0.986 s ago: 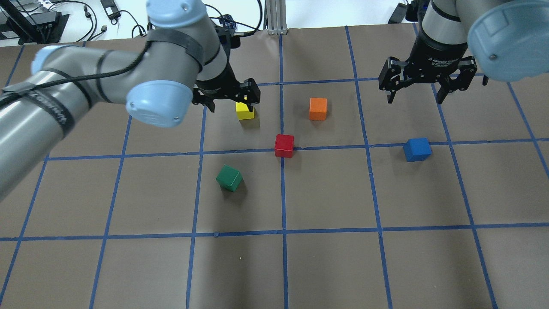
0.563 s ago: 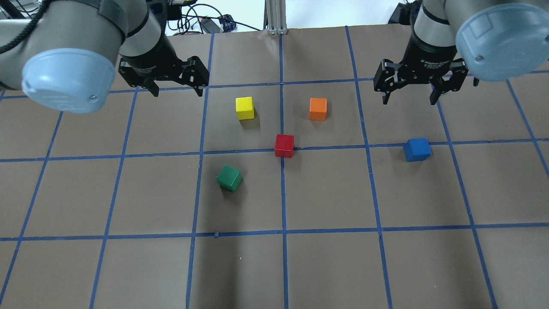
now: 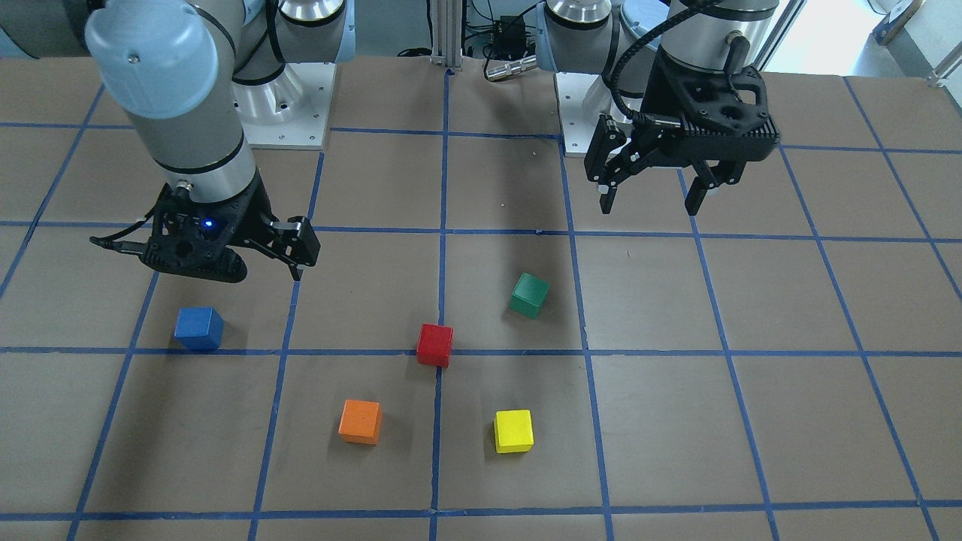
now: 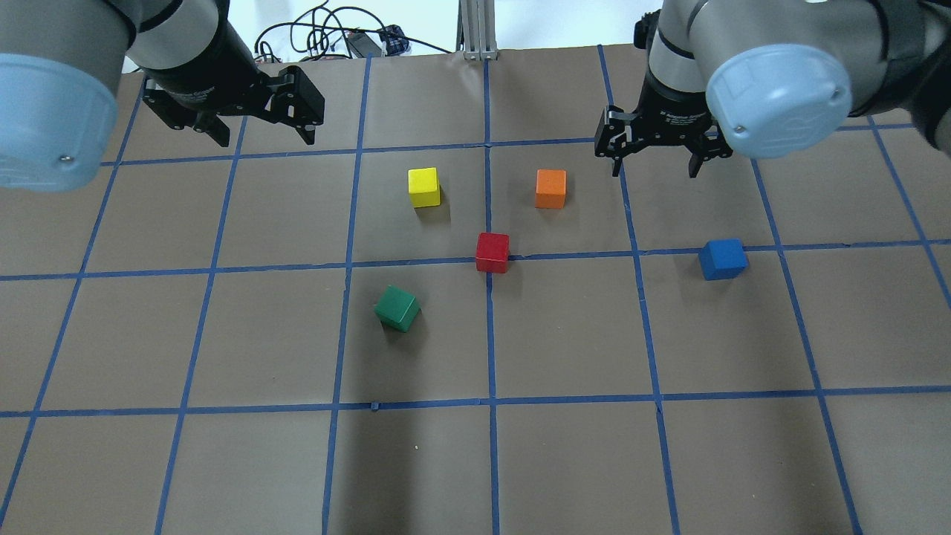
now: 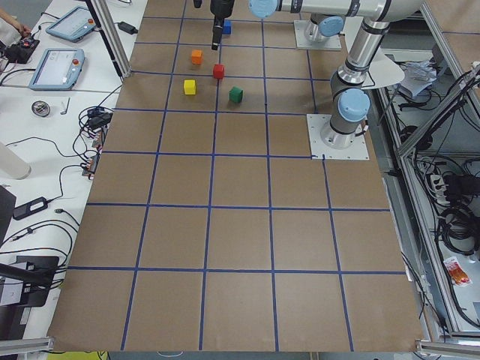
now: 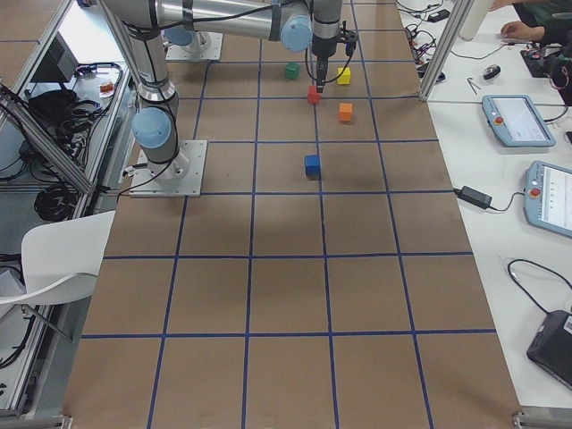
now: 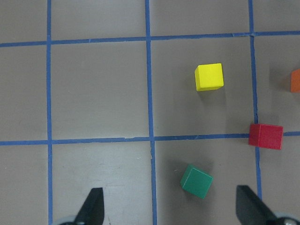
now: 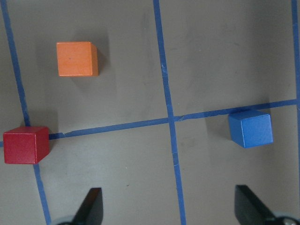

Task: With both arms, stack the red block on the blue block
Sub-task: 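Move the right gripper over the red cube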

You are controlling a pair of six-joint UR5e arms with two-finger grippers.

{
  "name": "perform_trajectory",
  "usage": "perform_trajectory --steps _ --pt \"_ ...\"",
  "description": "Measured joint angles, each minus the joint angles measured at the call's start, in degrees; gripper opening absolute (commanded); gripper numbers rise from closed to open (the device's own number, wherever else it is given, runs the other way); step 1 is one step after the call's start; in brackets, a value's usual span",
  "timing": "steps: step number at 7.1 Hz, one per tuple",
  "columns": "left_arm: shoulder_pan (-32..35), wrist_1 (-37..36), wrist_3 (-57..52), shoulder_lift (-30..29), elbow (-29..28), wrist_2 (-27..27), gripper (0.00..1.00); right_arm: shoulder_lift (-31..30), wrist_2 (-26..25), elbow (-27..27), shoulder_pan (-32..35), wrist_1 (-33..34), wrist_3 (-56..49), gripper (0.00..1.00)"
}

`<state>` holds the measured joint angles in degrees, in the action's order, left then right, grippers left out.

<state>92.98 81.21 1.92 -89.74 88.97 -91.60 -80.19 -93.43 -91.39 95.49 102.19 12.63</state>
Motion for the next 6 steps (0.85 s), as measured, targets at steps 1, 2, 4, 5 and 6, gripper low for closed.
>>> perform_trajectory --steps 1,2,4,5,6 --pt "-0.04 1.75 0.07 -0.72 -0.87 -0.57 1.00 0.87 0.00 -0.05 1.07 0.84 1.15 1.00" --pt "-0.11 3.05 0.11 -1.58 -2.26 -1.34 1.00 1.76 0.02 -0.08 2.06 1.25 1.89 1.00" --pt "-0.14 4.55 0.72 -2.91 -4.11 -1.43 1.00 4.61 0.43 -0.10 4.71 4.58 3.01 1.00" --pt "-0.12 4.76 1.71 -3.16 -4.41 -1.07 1.00 6.35 1.51 -0.09 6.11 7.34 4.17 1.00" --pt "-0.11 4.90 2.53 -3.18 -4.45 -0.75 1.00 7.79 3.29 -0.06 6.87 9.60 5.14 1.00"
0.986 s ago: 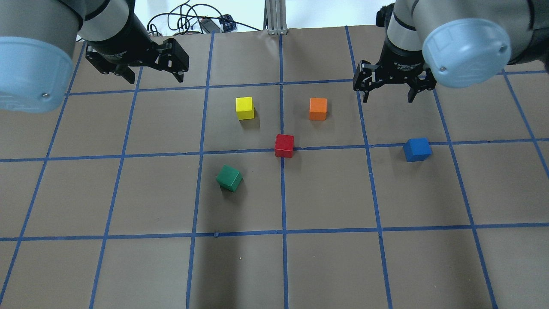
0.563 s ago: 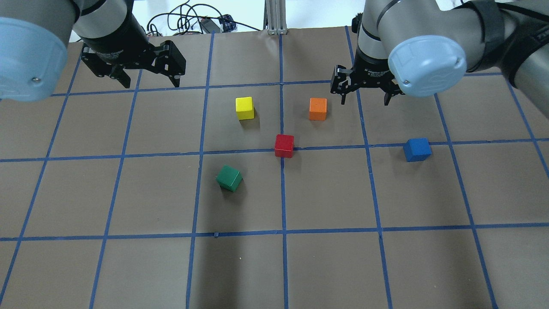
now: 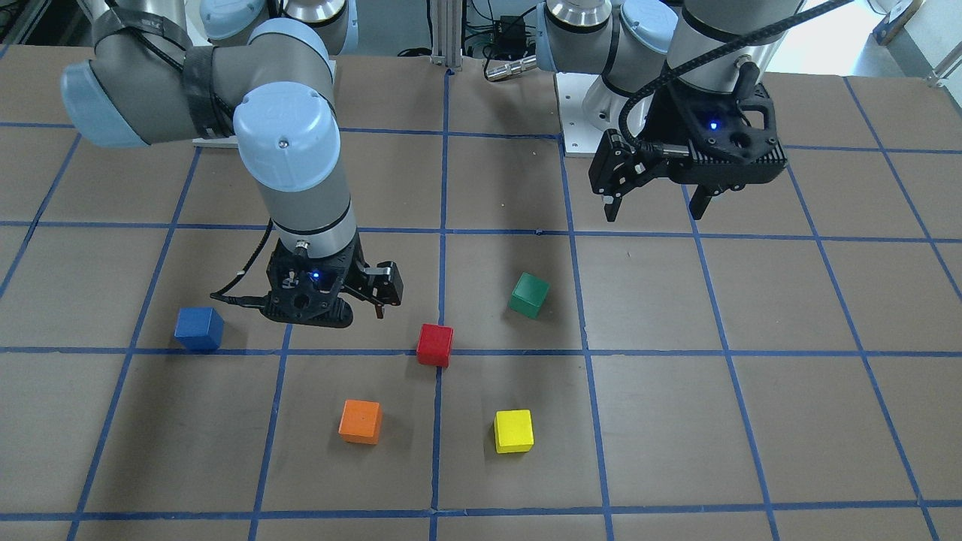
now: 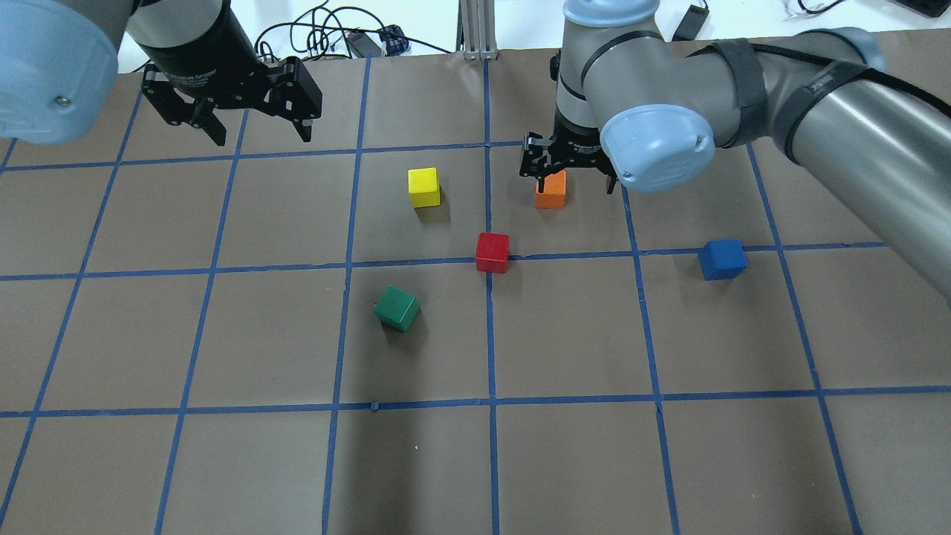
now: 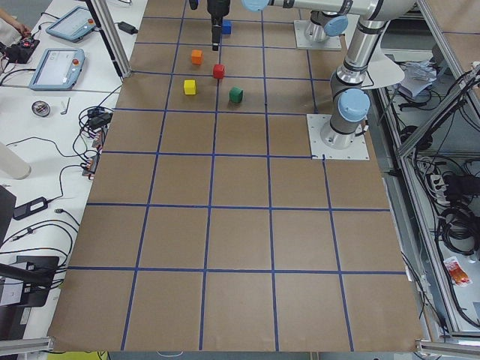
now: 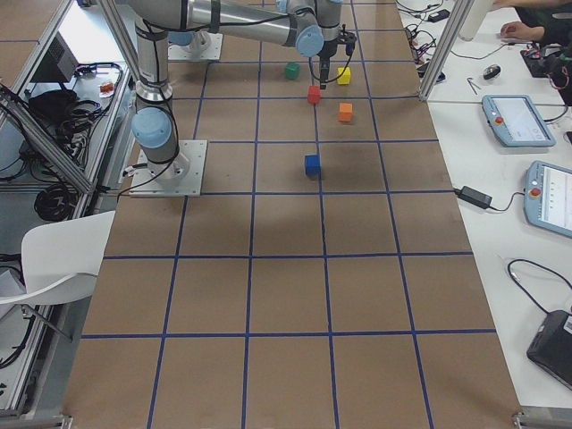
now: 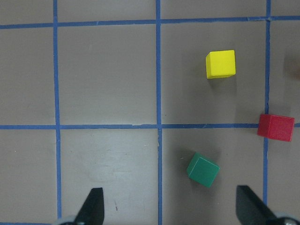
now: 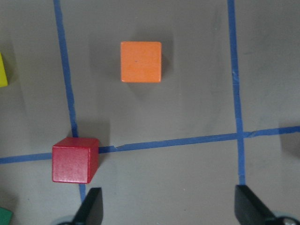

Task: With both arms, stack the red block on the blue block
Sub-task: 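Move the right gripper over the red cube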

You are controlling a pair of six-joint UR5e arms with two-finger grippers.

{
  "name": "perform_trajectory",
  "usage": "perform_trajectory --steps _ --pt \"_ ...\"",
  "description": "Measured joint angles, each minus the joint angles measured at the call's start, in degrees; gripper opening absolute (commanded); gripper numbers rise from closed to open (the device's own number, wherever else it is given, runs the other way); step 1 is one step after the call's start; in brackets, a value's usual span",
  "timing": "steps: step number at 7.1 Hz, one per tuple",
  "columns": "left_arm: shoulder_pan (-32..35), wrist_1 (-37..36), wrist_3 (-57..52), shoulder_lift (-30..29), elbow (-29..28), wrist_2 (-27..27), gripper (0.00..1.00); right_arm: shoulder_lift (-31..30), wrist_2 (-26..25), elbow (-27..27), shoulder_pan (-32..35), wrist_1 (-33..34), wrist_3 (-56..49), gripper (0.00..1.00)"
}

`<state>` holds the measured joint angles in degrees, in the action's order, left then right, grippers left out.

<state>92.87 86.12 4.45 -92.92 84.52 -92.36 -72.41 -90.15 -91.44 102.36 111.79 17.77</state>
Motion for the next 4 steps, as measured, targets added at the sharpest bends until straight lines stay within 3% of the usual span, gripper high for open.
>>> perform_trajectory --steps 4 --pt "0.00 0.58 0.44 0.13 -0.03 0.10 1.00 3.94 2.58 0.05 1.61 2.71 1.01 1.00"
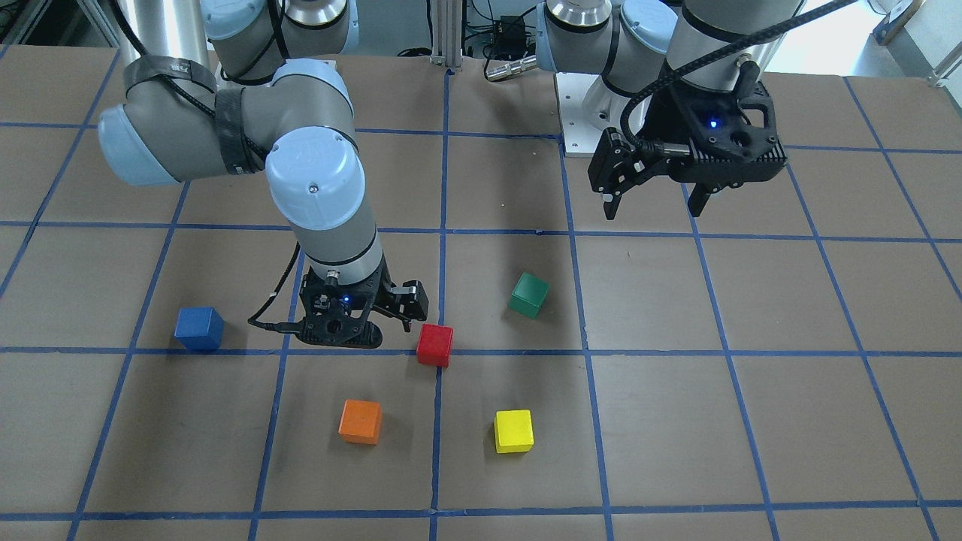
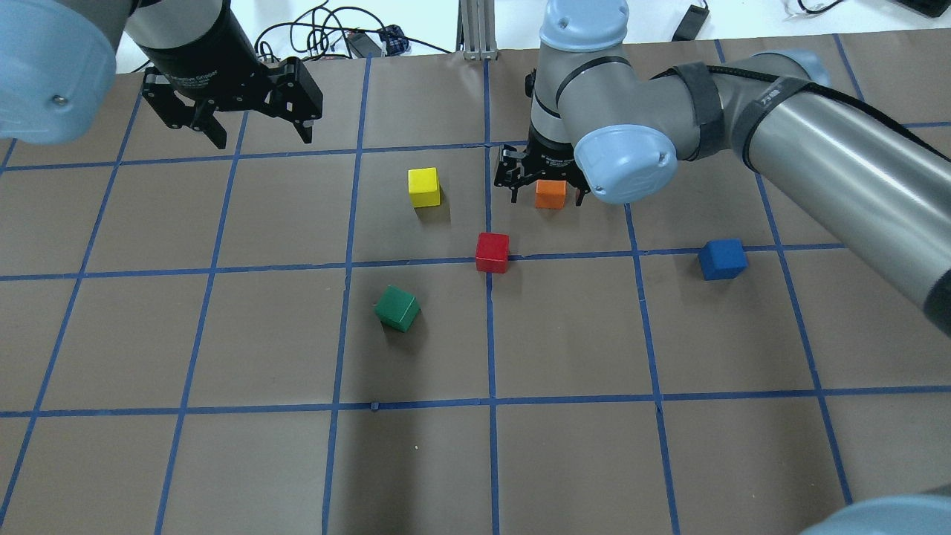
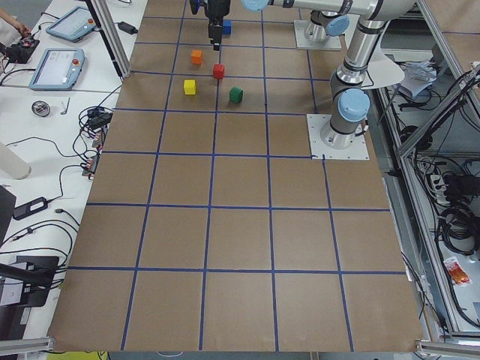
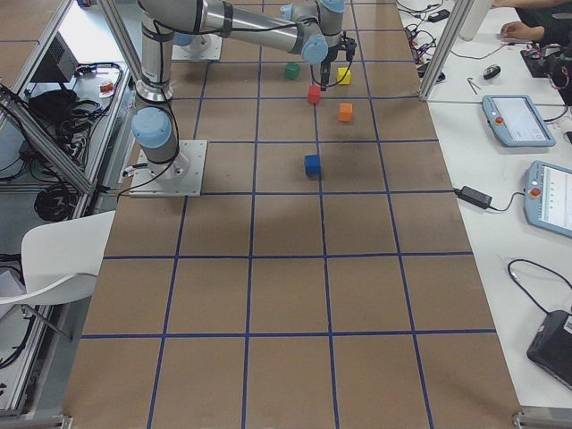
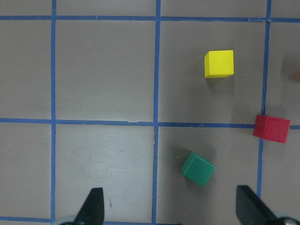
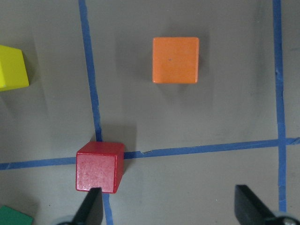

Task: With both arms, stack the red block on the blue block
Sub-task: 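Move the right gripper over the red cube, then lower the right gripper and close it on the red cube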

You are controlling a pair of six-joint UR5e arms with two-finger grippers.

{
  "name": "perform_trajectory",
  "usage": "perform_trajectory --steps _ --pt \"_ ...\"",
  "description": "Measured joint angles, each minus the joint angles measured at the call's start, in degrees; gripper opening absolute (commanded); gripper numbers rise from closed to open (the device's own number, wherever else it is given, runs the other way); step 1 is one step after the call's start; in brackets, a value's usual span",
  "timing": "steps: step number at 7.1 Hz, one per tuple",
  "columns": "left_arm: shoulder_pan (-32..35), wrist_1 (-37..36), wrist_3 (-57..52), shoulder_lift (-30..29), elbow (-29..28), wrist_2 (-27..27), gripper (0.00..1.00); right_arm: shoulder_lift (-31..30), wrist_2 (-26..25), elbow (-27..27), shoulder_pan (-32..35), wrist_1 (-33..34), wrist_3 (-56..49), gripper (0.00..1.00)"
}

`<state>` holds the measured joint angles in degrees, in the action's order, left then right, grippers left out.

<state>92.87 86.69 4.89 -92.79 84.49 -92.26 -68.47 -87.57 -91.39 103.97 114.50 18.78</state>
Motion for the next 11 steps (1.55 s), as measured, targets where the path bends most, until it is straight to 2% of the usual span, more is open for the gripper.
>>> perform_trajectory --steps 3,8,9,10,11 --pt "0.03 0.08 -0.13 0.15 0.24 0.06 1.00 5.23 0.34 0.10 3.26 6.25 3.72 1.00" --pt "0.03 0.06 -0.15 0.24 0.44 0.12 1.00 10.82 2.18 0.20 5.21 9.43 4.28 1.00" --pt "0.03 0.05 -0.17 0.24 0.47 0.14 1.00 11.30 2.98 0.16 5.53 9.58 4.38 0.75" --pt "0.03 0.07 -0.23 0.26 0.52 0.15 1.00 11.43 3.75 0.11 5.65 9.49 4.88 0.29" --pt "0.03 0.11 -0.30 0.30 0.55 0.15 1.00 11.43 4.10 0.06 5.68 9.30 6.21 0.00"
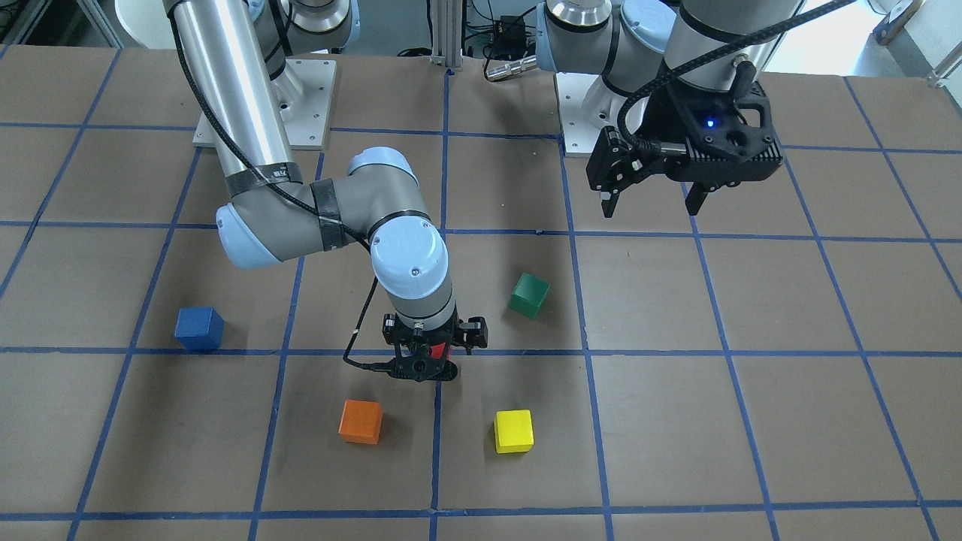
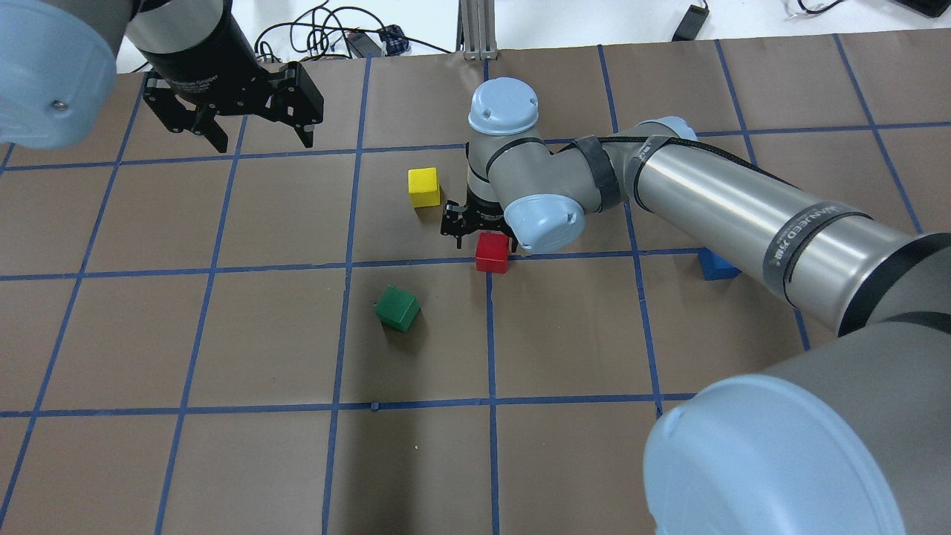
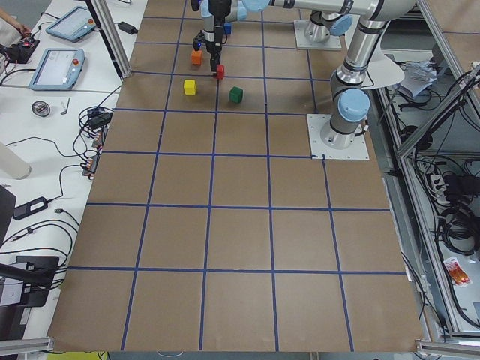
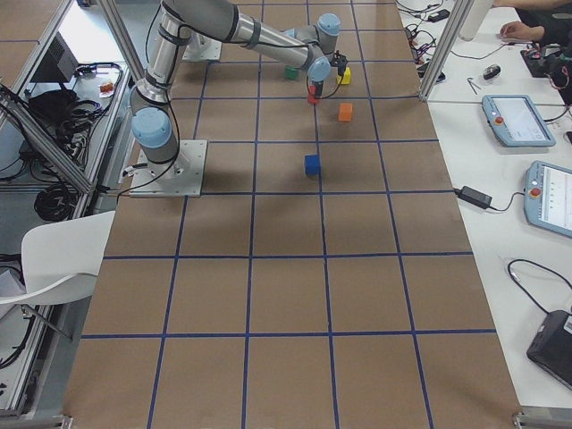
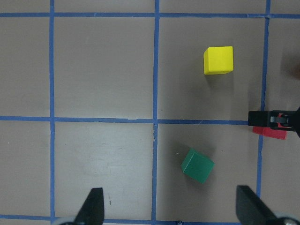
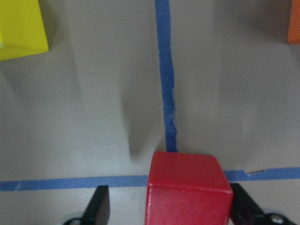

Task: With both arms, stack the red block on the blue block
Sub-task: 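Lower the right gripper and close it on the red cube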

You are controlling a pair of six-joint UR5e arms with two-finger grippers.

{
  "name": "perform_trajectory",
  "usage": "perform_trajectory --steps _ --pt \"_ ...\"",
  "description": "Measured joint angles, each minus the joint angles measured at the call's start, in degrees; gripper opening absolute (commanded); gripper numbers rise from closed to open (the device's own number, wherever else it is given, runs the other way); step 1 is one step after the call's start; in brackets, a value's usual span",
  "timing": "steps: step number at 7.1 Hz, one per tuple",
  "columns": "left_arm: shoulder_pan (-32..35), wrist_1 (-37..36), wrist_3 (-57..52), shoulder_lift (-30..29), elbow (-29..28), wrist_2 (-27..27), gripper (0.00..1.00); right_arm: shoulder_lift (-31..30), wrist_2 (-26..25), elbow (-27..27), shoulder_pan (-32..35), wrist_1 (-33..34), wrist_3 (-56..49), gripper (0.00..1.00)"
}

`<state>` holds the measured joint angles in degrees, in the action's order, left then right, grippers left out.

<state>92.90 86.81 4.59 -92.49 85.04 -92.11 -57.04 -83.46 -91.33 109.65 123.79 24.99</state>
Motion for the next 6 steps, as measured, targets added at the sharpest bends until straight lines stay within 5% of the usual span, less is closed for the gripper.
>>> perform_trajectory --steps 6 --pt "0.00 -0.02 -0.28 0.03 -0.04 0.00 1.00 -3.62 -0.05 0.71 -1.16 -5.53 -0.73 0.00"
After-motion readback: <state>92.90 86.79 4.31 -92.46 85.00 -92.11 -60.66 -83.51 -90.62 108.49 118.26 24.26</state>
